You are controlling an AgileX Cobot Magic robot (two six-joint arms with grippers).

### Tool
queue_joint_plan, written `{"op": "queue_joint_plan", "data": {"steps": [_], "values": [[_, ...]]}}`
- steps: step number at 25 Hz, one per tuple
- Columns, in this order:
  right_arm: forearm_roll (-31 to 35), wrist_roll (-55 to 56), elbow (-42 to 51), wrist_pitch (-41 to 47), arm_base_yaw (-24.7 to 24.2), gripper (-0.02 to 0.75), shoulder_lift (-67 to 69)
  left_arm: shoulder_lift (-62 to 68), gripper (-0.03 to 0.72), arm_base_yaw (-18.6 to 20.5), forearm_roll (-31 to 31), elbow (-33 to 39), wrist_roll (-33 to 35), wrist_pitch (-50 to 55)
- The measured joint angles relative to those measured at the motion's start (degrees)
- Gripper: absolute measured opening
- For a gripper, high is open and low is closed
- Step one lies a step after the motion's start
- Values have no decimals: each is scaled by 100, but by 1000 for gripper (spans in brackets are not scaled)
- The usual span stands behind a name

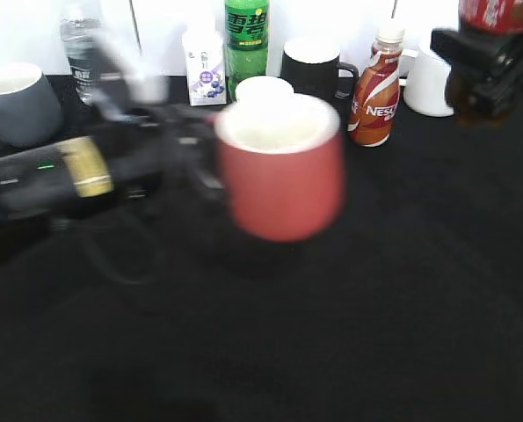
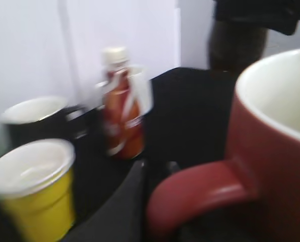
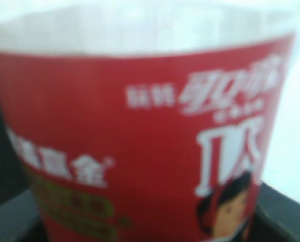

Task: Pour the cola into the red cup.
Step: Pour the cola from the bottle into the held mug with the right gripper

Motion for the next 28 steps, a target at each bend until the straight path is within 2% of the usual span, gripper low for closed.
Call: {"op": "queue_joint_plan", "data": {"steps": [3, 9, 13, 15, 24, 28], "values": [[-313, -31, 0, 6, 0, 501, -84, 170, 65, -407, 12, -506, 0, 225], [-289, -2807, 0, 17, 0, 501, -84, 184, 65, -487, 12, -600, 0, 429], [244, -4072, 0, -32, 0, 501, -84, 184, 67, -487, 36, -600, 0, 591], [512, -4681, 0, -334, 0, 501, -84, 184, 68, -487, 47, -600, 0, 591], [534, -5362, 0, -540, 0, 501, -84, 184, 70, -487, 302, -600, 13, 593], [551, -5522, 0, -546, 0, 501, -84, 184, 70, -487, 298, -600, 330, 483]]}}
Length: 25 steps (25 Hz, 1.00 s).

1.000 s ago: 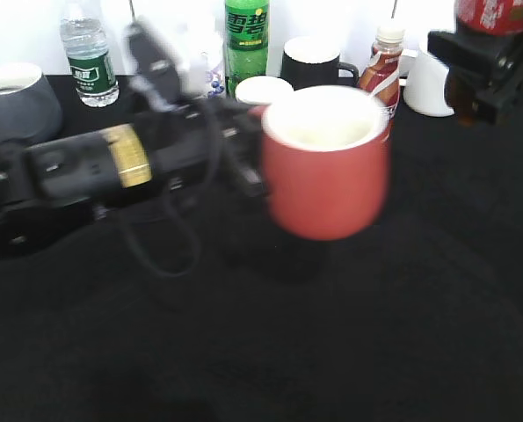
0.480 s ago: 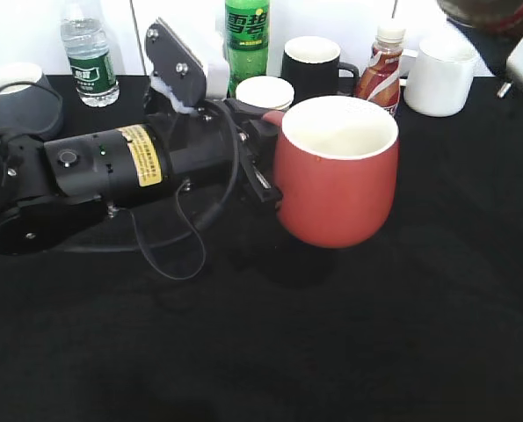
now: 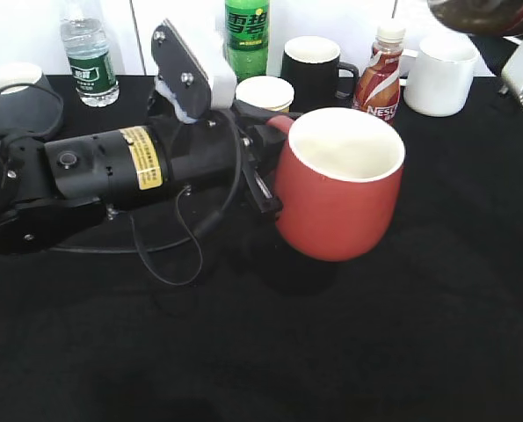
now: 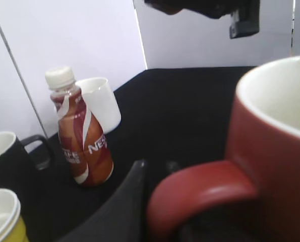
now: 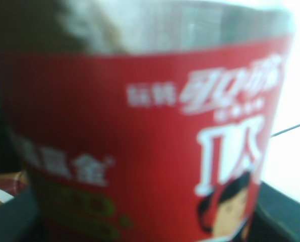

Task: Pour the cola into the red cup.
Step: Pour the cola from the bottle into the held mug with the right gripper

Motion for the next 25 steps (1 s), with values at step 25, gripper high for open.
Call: {"op": "queue_joint_plan", "data": {"steps": [25], "values": [[-1, -1927, 0, 181, 0, 501, 0, 0, 71, 0, -229, 0, 40, -82]]}}
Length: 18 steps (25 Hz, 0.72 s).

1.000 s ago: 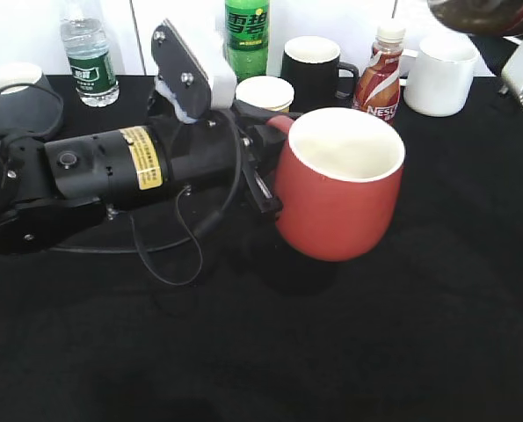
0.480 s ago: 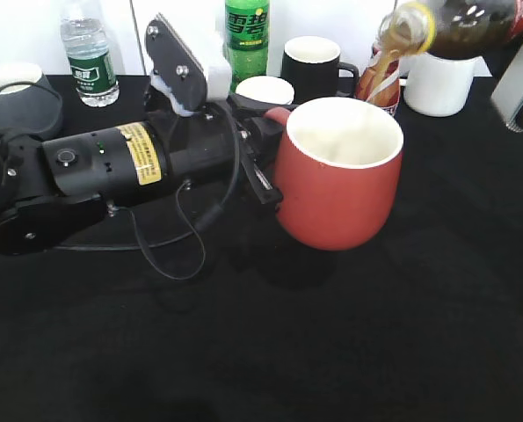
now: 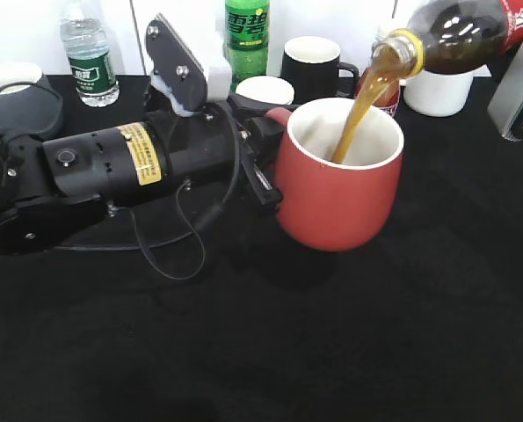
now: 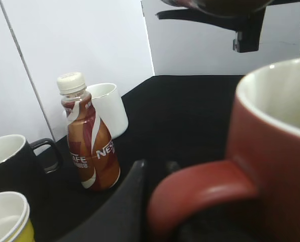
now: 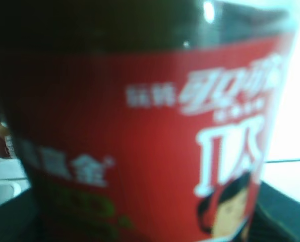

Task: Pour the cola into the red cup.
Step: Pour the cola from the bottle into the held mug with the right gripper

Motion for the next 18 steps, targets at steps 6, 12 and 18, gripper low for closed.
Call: {"op": "queue_joint_plan", "data": {"steps": [6, 12, 18], "values": [[0, -113, 0, 0, 0, 501, 0, 4, 71, 0, 10, 0, 16, 17], [0, -252, 0, -5, 0, 501, 0, 4, 71, 0, 15, 0, 28, 21], [0, -302, 0, -10, 0, 501, 0, 4, 71, 0, 37, 0, 63, 63]]}}
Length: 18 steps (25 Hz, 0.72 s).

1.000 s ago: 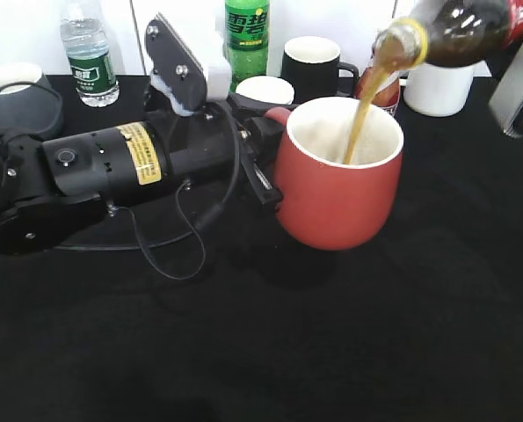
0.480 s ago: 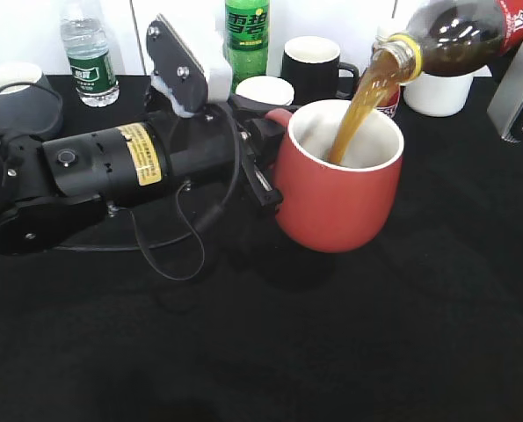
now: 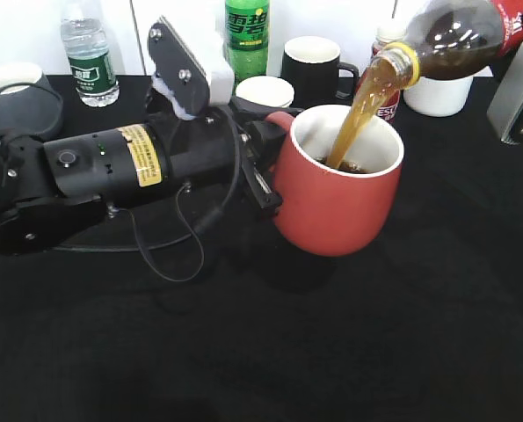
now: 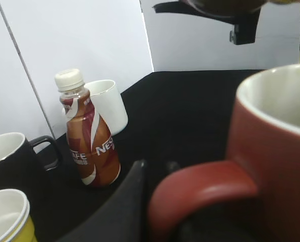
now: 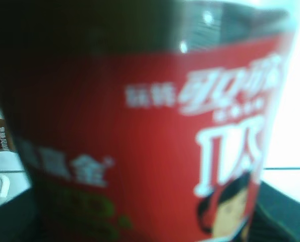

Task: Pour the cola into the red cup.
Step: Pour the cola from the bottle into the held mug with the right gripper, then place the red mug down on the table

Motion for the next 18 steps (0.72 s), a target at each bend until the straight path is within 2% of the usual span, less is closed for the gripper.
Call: {"op": "queue_joint_plan", "data": {"steps": [3, 7, 11, 13, 16, 18], "values": [[-123, 937, 0, -28, 0, 501, 0, 0, 71, 0, -140, 0, 19, -88], [-728, 2714, 0, -187, 0, 501, 0, 0, 72, 0, -444, 0, 19, -309], [-781, 4218, 0, -187, 0, 501, 0, 0, 72, 92, -513, 0, 19, -460], [-781, 5920, 0, -104, 0, 501, 0, -12, 72, 383, -518, 5, 19, -473], [-781, 8629, 0, 534, 0, 501, 0, -313, 72, 1060, -557, 273, 19, -475], [-781, 9115, 0, 590, 0, 501, 0, -453, 72, 1565, -557, 495, 19, -486]]}}
